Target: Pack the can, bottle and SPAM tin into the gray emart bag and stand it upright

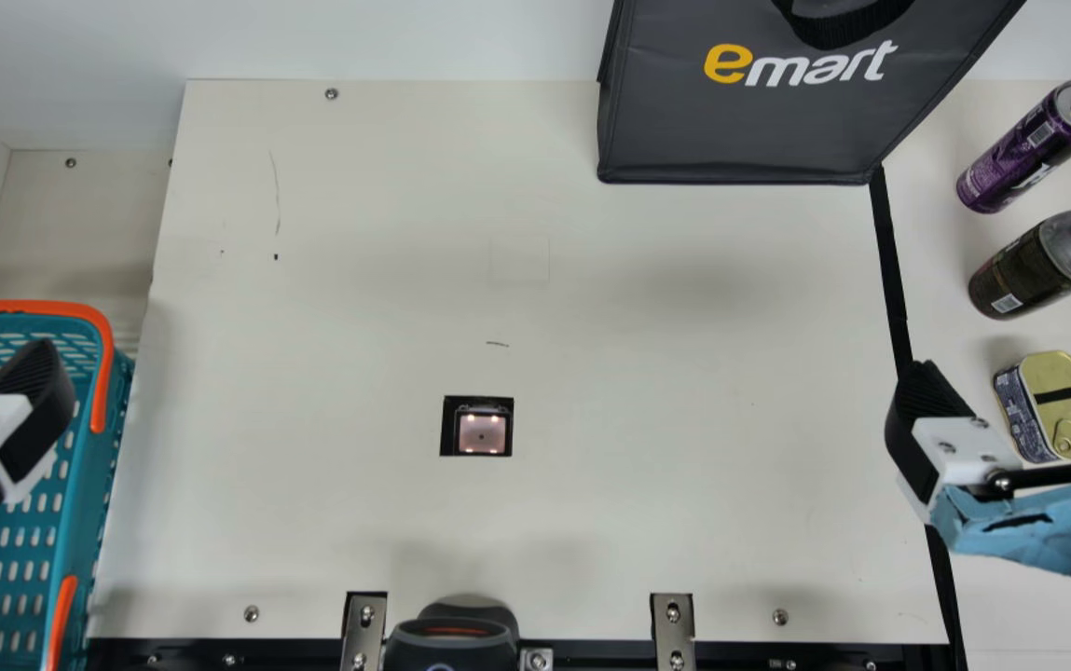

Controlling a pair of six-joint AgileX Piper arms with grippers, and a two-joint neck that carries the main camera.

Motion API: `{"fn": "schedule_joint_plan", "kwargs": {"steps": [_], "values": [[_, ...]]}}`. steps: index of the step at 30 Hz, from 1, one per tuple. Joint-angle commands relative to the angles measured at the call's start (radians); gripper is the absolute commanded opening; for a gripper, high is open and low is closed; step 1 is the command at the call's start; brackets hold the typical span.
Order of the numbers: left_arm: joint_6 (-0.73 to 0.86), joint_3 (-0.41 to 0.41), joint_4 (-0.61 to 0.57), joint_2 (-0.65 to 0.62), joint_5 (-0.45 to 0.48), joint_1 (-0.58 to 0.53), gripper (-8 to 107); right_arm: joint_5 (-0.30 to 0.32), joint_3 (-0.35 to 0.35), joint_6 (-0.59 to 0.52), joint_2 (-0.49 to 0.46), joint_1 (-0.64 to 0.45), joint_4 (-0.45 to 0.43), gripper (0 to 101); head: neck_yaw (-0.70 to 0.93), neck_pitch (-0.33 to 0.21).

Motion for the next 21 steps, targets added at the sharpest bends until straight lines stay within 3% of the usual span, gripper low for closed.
{"fn": "schedule_joint_plan", "kwargs": {"steps": [1,13,21], "values": [[0.0,0.0,0.0,0.0,0.0,0.0,90,0.0,0.0,0.0,0.0,0.0,0.0,95,-0.02,-0.032],[0.0,0.0,0.0,0.0,0.0,0.0,90,0.001,0.0,0.0,0.0,0.0,0.0,95,-0.311,-0.322],[0.0,0.0,0.0,0.0,0.0,0.0,90,0.001,0.0,0.0,0.0,0.0,0.0,95,-0.318,-0.322]]}}
